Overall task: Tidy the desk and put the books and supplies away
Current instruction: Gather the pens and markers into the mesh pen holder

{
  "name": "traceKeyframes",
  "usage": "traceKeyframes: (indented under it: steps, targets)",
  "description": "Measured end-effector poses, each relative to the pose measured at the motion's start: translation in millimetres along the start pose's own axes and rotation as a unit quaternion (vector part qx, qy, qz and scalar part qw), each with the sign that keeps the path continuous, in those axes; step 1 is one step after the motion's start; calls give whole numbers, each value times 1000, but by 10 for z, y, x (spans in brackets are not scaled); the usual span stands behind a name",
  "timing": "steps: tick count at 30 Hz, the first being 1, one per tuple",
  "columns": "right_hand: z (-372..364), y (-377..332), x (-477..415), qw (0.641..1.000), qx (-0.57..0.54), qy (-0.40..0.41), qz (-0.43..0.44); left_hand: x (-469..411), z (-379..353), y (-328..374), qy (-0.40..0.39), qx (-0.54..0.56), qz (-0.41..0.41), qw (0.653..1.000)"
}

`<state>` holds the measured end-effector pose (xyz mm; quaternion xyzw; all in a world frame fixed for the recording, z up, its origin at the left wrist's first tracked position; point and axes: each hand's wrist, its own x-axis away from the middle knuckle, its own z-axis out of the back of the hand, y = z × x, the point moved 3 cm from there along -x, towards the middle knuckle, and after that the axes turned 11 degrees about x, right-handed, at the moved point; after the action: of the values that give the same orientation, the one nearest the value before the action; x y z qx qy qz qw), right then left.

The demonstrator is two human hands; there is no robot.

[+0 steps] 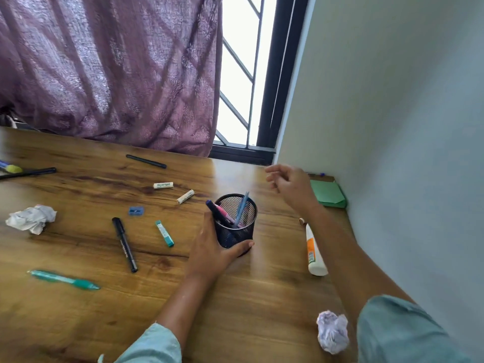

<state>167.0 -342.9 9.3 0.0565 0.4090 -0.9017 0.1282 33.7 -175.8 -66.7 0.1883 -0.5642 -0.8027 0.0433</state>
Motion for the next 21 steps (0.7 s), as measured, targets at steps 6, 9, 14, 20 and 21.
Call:
traceKeyframes:
  steps: [6,9,14,20,21]
  targets:
    - [254,736,-680,944,323,-29,-61,-257,-92,-83,-10,-17,-17,1000]
    - [164,963,-863,899,424,-99,-51,-356,-133,-132,-7,-21,-17,1000]
    - [4,1073,-1152,873,454,-166,-59,-436,-149,-185,-21,-17,-25,999]
    - [-22,1177,-1195,874,483,-55,-9,-426,-142,-188,-17,-24,-19,999]
    - [-19,1196,-1189,870,491,-48,10,-426,-144,-186,-19,-25,-18,999]
